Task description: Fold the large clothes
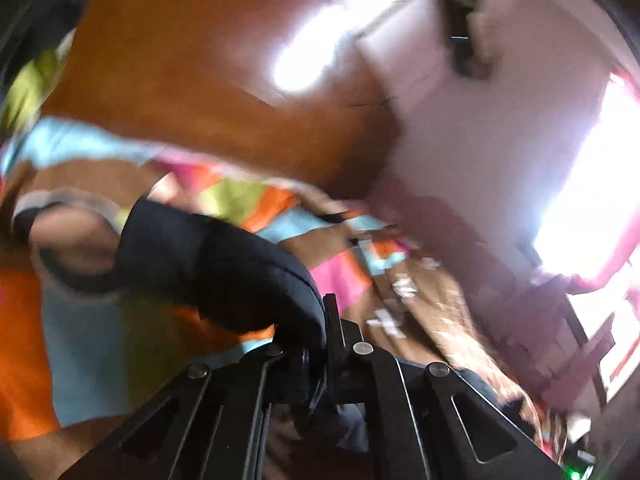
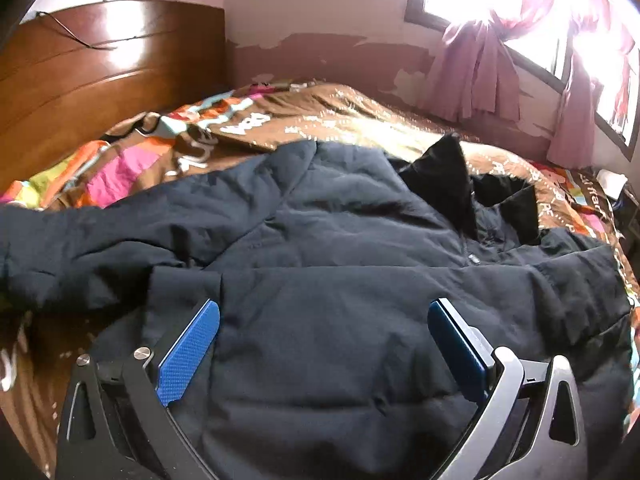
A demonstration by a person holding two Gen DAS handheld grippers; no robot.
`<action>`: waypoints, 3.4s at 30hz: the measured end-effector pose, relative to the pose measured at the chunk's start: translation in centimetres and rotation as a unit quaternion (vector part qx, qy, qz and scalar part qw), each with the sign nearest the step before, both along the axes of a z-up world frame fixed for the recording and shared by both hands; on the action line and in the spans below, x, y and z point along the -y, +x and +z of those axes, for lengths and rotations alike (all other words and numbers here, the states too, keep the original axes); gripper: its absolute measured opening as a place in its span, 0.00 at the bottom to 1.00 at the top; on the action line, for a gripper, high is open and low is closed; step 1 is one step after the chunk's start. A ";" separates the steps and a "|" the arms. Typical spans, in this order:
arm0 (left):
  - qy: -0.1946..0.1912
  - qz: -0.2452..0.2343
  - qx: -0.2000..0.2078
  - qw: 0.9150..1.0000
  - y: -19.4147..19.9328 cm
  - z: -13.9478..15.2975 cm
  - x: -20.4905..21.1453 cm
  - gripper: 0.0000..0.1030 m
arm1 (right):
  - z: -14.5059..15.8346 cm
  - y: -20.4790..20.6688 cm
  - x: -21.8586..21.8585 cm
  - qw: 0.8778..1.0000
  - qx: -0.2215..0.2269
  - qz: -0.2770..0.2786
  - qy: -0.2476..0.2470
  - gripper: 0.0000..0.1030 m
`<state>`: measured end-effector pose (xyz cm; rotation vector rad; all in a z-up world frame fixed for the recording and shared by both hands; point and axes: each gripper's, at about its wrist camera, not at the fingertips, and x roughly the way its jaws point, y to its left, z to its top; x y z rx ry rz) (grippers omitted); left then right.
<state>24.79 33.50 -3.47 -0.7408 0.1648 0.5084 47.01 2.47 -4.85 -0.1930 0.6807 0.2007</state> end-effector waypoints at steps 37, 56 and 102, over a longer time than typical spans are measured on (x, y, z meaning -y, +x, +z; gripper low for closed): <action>0.195 -0.541 -0.217 0.789 3.5 0.1 39.8 0.13 | -2.9 -13.7 32.4 0.963 -0.057 -0.091 0.246 0.99; 0.192 -0.467 -0.215 0.836 -3.5 1.6 35.2 0.82 | -6.7 -13.3 27.0 0.943 -0.155 -0.004 0.294 0.75; 0.195 -0.545 -0.407 0.706 25.7 -1.1 32.2 0.85 | -1.2 5.9 20.2 0.969 -0.236 0.075 0.017 0.54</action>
